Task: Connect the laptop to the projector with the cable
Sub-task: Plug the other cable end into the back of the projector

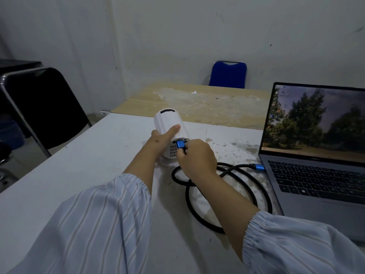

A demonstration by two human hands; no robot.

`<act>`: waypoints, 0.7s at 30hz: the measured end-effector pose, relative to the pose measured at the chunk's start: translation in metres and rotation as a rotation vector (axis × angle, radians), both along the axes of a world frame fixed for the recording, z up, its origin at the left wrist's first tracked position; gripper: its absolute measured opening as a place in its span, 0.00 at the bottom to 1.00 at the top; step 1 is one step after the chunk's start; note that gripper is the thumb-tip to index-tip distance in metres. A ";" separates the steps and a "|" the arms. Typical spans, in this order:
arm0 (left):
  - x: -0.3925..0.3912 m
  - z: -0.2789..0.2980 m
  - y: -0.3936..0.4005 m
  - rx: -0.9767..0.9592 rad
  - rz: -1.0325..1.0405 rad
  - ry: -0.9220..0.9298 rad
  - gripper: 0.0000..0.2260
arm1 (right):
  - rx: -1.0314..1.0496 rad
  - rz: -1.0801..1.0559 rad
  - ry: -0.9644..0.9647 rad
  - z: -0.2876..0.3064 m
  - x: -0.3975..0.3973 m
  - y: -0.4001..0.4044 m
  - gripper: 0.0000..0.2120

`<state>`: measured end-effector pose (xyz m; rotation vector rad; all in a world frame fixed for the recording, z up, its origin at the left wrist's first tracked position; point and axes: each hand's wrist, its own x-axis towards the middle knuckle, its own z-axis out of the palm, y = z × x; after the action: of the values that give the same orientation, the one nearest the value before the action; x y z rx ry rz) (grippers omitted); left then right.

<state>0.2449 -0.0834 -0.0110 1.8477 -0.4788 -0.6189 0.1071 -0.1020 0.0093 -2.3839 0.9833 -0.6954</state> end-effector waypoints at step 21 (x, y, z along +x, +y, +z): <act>0.008 -0.003 0.002 0.008 -0.057 -0.044 0.42 | 0.341 0.090 -0.281 0.002 -0.005 -0.033 0.18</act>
<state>0.2531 -0.0811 -0.0139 1.8634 -0.5603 -0.6200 0.1017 -0.1349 0.0114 -1.9594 0.7976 -0.7388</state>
